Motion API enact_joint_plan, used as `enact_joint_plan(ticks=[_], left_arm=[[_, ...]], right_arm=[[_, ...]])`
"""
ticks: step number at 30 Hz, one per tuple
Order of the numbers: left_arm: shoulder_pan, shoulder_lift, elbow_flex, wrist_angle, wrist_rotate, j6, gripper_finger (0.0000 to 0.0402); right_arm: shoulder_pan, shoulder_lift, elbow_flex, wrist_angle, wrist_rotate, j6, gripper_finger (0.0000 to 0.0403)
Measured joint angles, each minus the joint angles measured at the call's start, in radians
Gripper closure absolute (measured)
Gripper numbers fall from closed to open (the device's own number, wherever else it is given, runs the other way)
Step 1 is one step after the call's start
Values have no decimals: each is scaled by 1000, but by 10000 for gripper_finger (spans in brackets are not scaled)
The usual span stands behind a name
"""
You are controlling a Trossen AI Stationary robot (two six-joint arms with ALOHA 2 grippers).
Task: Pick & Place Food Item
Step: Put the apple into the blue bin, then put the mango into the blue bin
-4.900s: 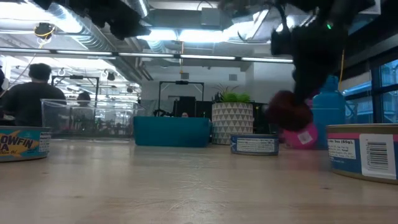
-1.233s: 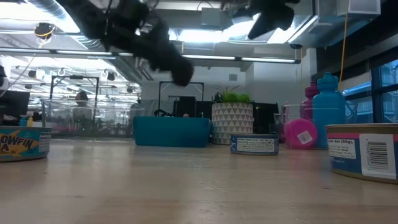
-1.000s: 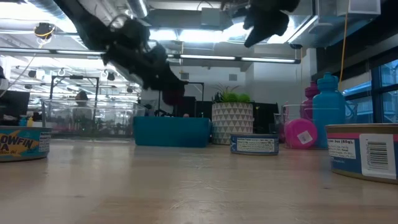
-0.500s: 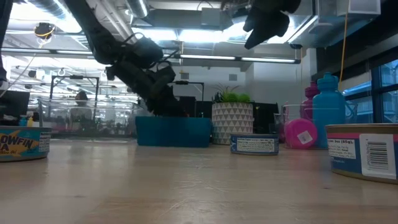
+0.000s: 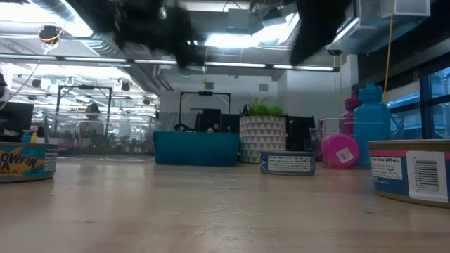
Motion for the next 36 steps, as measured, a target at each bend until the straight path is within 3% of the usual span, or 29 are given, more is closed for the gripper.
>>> enact_joint_plan(ticks=[3, 9, 14, 19, 24, 31, 36], left_arm=[[-113, -168, 1, -121, -29, 44, 51], [-421, -407, -1, -453, -462, 169, 63], [-586, -450, -1, -557, -640, 132, 64], [-664, -404, -11, -579, -768, 112, 64], [-693, -355, -118, -452, -774, 103, 64], [-711, -335, -203, -323, -776, 63, 64], [-712, -336, -203, -304, -776, 30, 64]], right_arm=[[1, 1, -117, -53, -106, 157, 92], [157, -17, -340, -55, -361, 529, 92], [328, -54, -369, -48, -383, 836, 92], [450, -68, -352, -52, -367, 1047, 92], [537, -68, -352, -63, -450, 1136, 92], [592, -68, -352, -185, -610, 990, 92], [643, -68, -352, -205, -549, 935, 92]])
